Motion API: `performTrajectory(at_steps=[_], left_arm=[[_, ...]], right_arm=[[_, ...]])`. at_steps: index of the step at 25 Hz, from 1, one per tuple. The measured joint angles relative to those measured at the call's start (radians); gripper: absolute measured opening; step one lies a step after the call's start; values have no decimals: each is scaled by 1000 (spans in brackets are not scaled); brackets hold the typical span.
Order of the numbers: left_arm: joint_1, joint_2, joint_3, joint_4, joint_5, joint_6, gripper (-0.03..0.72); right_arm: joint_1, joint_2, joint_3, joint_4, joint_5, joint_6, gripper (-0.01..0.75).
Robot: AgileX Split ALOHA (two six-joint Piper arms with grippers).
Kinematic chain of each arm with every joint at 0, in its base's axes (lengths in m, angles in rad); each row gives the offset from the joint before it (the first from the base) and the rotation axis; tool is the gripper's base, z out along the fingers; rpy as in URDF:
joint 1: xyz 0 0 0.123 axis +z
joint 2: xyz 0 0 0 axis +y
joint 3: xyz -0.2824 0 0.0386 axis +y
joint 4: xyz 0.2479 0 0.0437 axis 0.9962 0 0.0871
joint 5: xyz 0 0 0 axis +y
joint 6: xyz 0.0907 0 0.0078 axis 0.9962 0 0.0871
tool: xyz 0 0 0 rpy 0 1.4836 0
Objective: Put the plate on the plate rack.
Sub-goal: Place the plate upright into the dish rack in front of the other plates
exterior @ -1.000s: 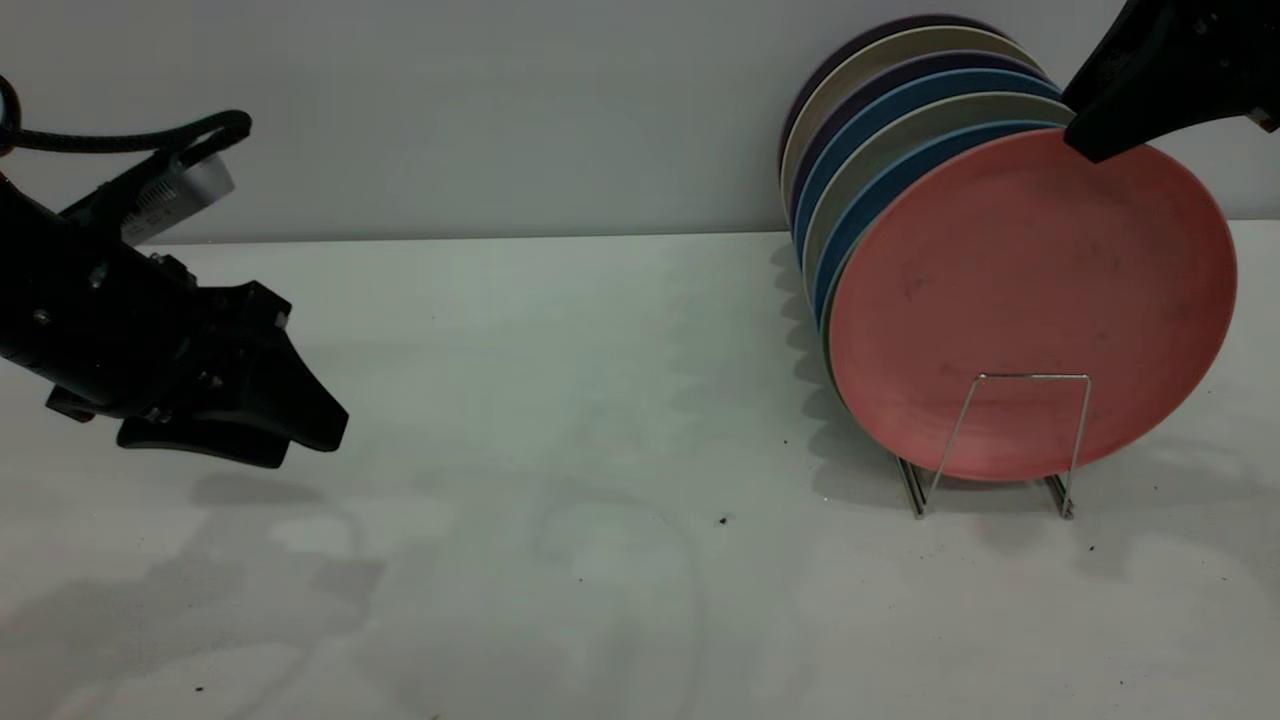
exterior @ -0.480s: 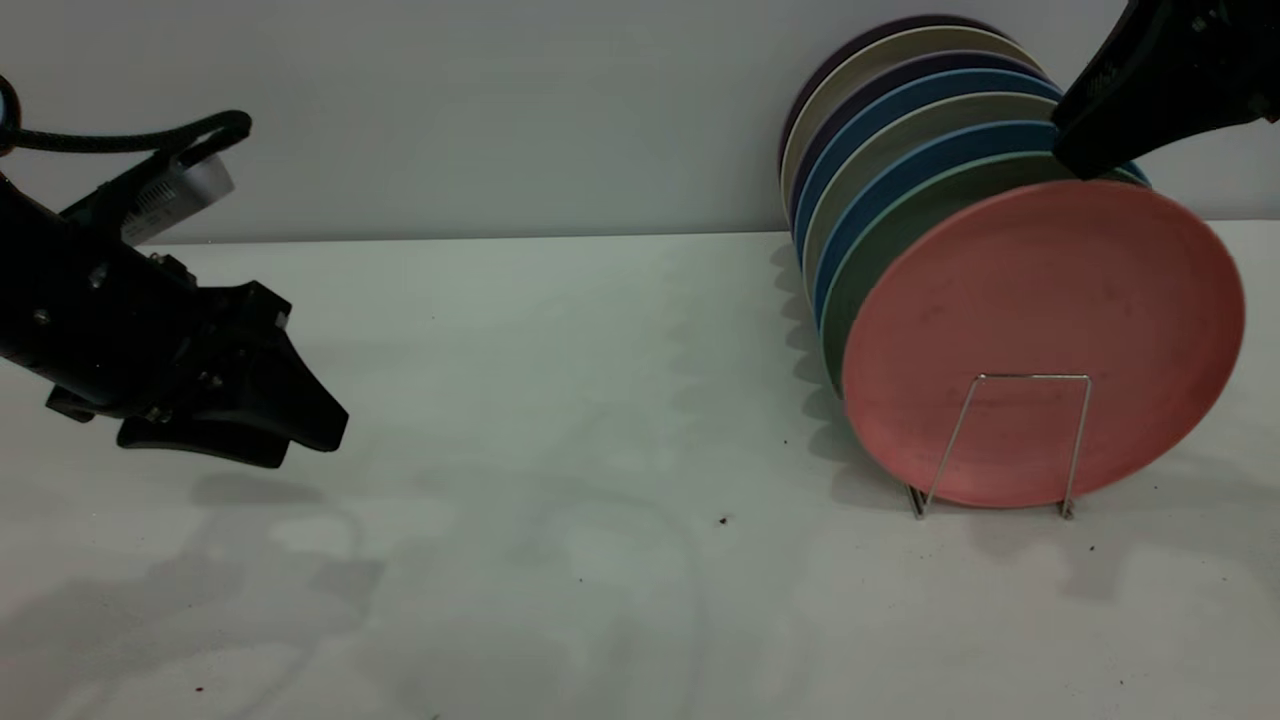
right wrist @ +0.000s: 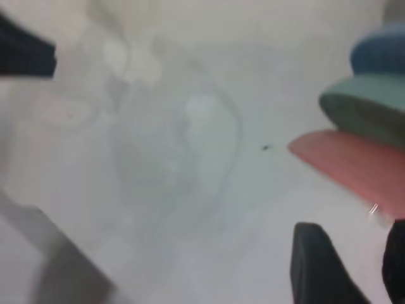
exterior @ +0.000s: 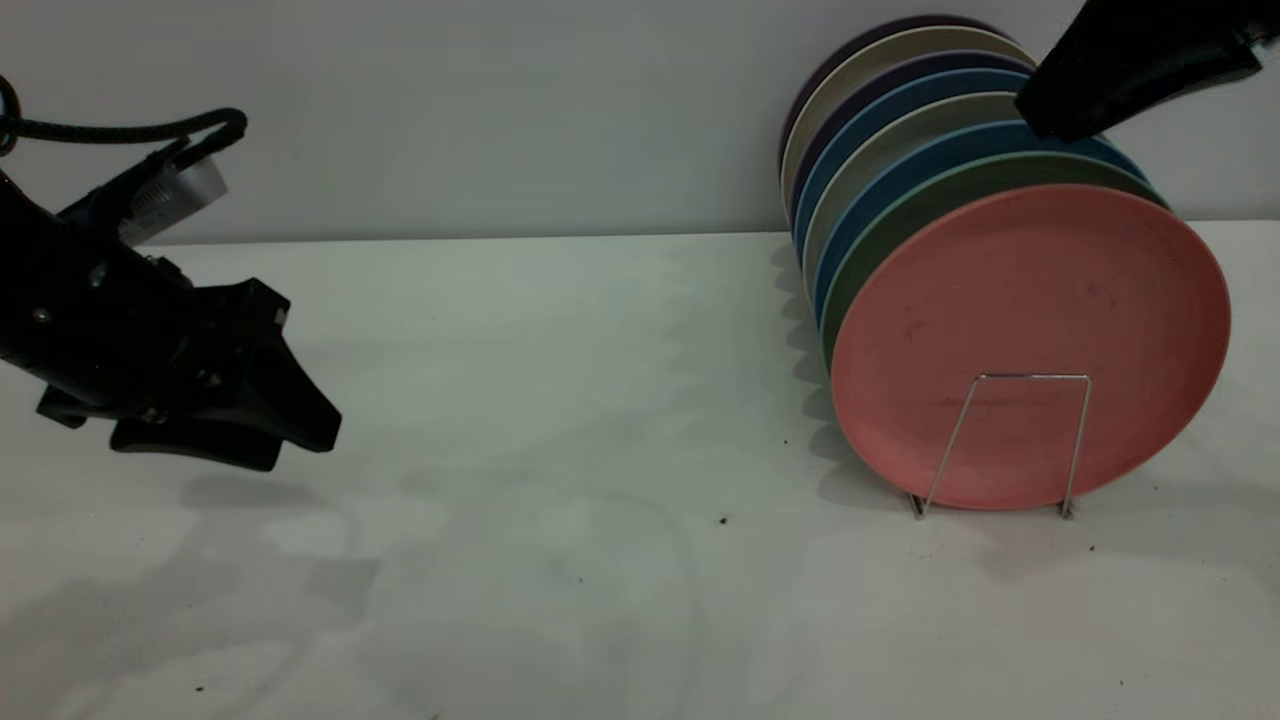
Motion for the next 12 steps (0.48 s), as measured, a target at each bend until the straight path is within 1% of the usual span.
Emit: performTrajectory(at_steps=[3, 5, 6, 9, 10, 11, 12], left_arm=[[20, -33, 0, 121, -1, -121, 445], [29, -60, 0, 229, 11, -216, 445], [33, -77, 0, 296, 21, -295, 445], [37, -132, 0, 515, 75, -518, 445], [37, -156, 0, 615, 108, -600, 445], [37, -156, 0, 615, 108, -600, 445], [37, -177, 0, 700, 140, -693, 445]], right_arm=[[0, 0, 0, -63, 37, 186, 276], [0, 0, 0, -128, 59, 267, 276], [0, -1, 0, -160, 65, 297, 276], [0, -18, 0, -314, 72, 402, 276], [0, -34, 0, -373, 74, 451, 276], [0, -47, 0, -424, 75, 488, 276], [0, -65, 0, -491, 79, 531, 276]])
